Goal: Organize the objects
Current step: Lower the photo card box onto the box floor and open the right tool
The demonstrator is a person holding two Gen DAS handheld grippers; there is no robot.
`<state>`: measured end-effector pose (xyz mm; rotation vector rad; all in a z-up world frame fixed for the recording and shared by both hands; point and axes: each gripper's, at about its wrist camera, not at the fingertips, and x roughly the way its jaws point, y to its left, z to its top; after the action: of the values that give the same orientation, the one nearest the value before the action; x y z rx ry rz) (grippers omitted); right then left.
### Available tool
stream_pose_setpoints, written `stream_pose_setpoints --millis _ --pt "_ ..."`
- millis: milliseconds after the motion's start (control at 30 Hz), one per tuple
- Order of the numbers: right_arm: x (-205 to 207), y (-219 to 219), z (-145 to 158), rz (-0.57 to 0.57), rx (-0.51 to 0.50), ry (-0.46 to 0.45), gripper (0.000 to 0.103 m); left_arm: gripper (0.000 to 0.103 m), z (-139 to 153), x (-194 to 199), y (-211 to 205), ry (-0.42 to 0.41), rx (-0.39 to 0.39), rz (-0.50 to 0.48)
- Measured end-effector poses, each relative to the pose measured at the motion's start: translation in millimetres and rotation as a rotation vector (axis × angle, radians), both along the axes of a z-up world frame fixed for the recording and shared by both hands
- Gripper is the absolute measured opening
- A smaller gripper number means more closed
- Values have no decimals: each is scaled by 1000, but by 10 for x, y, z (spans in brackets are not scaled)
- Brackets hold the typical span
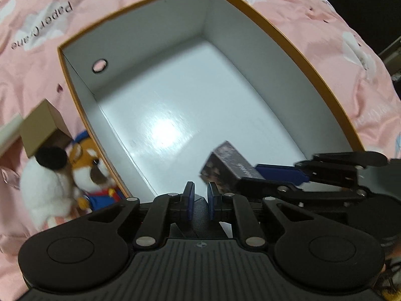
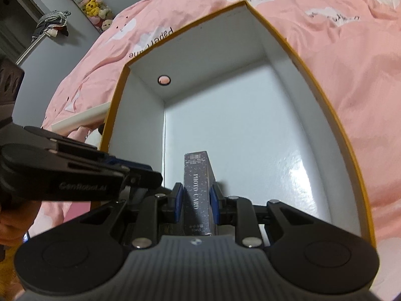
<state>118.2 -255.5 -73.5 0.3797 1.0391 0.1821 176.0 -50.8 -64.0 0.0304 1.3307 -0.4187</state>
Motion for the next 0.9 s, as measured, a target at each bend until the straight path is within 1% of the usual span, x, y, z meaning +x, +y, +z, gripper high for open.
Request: stream_pose_setpoints --millis 133,200,267,333,400,433,500,533,600,633,700,800,900 --pt "-1 26 -5 19 30 34 24 15 18 -75 40 28 -25 7" --pt "2 51 -4 31 34 46 24 15 34 -114 81 18 -27 21" --pt "8 74 -9 49 44 63 24 15 54 -143 142 4 -51 52" --pt "9 112 -16 70 50 78 24 17 98 -205 233 -39 -91 108" --pt "12 153 -24 87 39 89 24 17 199 -313 346 -125 -113 174" --pt "16 168 -33 93 33 96 24 17 247 -367 401 -153 -122 199" --pt "33 203 -53 110 21 116 24 17 323 -473 528 -189 -153 274" --pt "42 220 -62 124 18 127 25 17 350 -533 586 -199 -175 296" --pt "56 244 -87 154 28 155 25 18 375 -635 683 -192 -223 340" --pt "71 253 -108 173 43 172 23 19 365 -667 694 -185 -234 357" --pt "90 282 -141 188 20 191 23 20 327 -705 692 -184 -230 380" --pt "76 274 -132 183 18 179 24 20 229 -773 726 -150 -244 405" --pt "23 234 -55 161 28 143 24 21 145 -838 740 -111 -275 411"
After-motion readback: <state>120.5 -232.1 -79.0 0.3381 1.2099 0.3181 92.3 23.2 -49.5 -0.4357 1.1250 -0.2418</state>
